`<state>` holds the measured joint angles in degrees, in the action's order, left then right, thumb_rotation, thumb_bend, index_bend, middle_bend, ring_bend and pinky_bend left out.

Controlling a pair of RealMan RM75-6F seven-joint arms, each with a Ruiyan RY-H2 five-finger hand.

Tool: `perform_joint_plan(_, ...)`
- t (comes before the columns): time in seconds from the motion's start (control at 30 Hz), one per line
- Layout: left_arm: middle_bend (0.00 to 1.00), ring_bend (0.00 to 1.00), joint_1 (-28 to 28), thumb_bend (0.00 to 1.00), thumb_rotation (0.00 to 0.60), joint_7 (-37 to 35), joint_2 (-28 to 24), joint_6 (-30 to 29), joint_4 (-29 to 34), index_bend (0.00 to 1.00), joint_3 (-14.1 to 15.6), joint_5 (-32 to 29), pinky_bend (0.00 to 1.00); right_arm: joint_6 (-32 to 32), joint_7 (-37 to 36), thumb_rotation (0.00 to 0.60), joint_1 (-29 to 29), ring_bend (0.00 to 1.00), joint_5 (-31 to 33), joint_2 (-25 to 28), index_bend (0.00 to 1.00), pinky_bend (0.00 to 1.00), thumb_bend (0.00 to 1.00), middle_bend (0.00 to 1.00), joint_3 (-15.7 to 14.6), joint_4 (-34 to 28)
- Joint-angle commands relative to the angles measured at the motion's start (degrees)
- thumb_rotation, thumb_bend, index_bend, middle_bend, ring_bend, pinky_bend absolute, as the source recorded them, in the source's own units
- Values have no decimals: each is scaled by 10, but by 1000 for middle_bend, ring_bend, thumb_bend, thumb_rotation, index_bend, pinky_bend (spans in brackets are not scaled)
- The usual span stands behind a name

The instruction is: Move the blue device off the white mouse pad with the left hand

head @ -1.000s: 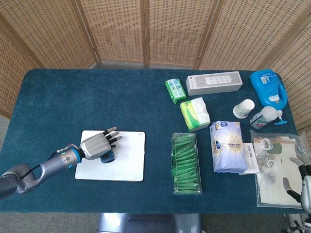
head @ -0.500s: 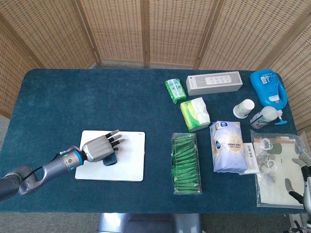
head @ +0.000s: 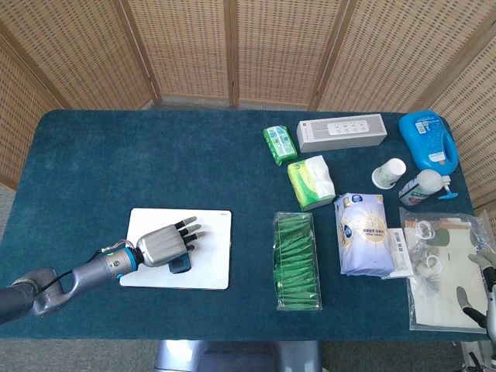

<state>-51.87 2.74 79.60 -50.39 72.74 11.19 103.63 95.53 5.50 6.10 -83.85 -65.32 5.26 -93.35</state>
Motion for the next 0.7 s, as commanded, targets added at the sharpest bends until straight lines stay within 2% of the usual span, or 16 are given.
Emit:
perform_joint_plan(0.03, 102, 0, 0, 345, 600, 2, -1, 2, -4, 656, -1, -2, 0, -1, 1, 600, 0, 121, 0, 0, 257, 246, 308, 226, 0, 0)
perform_joint_plan(0.37, 103, 0, 6, 343, 600, 2, -1, 6, -24, 657, -5, -15, 0, -4, 3, 600, -2, 121, 1, -2, 256, 246, 307, 227, 1, 1)
perform_joint_plan(0.7, 103, 0, 1, 344, 600, 2, 2, -2, -10, 658, 1, 4, 0, -1, 0, 600, 1, 121, 3, -2, 256, 246, 308, 227, 1, 2)
